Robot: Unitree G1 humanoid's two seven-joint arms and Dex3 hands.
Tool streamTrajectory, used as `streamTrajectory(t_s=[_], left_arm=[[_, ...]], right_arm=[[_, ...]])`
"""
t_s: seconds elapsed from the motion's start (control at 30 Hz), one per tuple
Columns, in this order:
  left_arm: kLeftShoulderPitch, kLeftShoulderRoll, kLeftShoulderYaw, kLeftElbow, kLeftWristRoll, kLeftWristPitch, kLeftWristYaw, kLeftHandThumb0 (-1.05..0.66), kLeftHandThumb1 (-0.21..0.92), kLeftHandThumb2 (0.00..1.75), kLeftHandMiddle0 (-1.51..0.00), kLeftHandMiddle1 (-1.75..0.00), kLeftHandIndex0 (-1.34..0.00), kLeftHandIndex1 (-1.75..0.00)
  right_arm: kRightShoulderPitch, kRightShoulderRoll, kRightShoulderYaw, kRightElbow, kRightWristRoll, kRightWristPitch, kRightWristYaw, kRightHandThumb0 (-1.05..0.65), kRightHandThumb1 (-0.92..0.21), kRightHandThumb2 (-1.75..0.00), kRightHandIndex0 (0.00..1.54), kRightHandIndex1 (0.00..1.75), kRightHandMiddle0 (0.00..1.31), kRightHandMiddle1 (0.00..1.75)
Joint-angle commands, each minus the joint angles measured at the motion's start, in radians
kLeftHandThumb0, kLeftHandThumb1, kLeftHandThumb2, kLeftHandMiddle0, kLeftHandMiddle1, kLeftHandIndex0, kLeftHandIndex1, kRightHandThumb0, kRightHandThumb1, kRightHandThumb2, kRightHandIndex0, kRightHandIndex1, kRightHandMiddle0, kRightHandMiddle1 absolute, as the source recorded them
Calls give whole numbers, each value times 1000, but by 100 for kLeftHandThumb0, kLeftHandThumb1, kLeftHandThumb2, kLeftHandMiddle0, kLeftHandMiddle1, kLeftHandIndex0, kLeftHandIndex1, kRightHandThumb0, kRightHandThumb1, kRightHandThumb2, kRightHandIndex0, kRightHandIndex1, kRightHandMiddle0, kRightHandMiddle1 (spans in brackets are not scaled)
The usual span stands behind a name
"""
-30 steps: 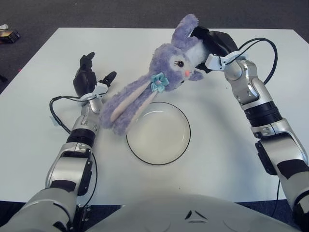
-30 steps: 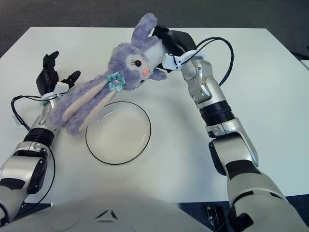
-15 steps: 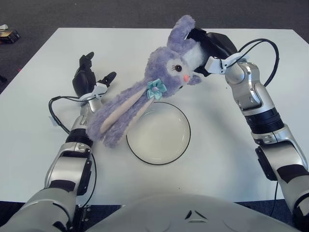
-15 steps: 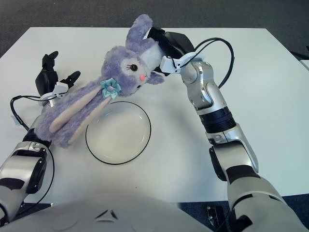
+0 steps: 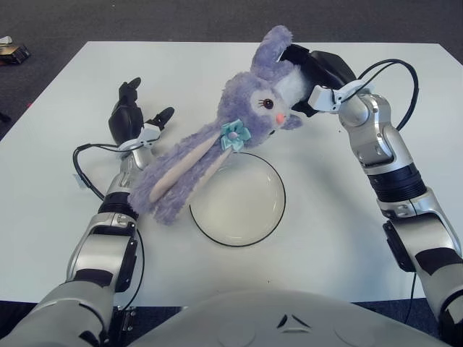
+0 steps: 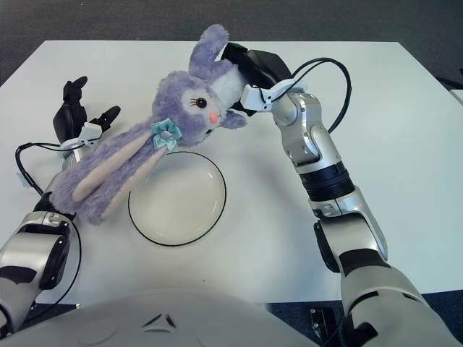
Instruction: Put the doll into the plate.
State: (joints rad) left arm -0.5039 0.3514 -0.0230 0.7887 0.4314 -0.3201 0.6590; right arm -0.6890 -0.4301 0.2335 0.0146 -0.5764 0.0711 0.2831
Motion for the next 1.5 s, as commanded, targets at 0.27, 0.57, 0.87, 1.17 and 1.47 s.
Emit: streamTrajectory(t_s=[0.27, 0.57, 0.87, 1.17, 1.47], left_arm=[[-1, -20, 6, 6, -41, 15, -42, -19, 92, 18, -51, 0, -27, -64], [-4, -25, 3, 7, -37, 20, -41, -20, 92, 17, -51, 0, -28, -64], [-5, -26, 2, 9, -37, 21, -40, -21, 92, 16, -51, 0, -28, -63], [-10, -28, -4, 21, -29, 22, -34, -22, 92, 15, -51, 0, -28, -64], [-11, -29, -6, 22, -27, 19, -32, -22, 92, 15, -52, 0, -28, -64]], right_arm=[[27, -12, -10, -86, 19, 14, 52, 44, -41, -119, 53, 175, 60, 175], [71, -6, 1, -155, 79, 74, 167, 44, -41, -119, 53, 175, 60, 175], [74, -9, 1, -176, 80, 99, 200, 44, -41, -119, 53, 175, 60, 175], [145, -24, 15, -269, 110, 122, 274, 44, -40, -121, 54, 175, 60, 175], [171, -33, 21, -328, 102, 153, 324, 44, -40, -120, 54, 175, 59, 175]])
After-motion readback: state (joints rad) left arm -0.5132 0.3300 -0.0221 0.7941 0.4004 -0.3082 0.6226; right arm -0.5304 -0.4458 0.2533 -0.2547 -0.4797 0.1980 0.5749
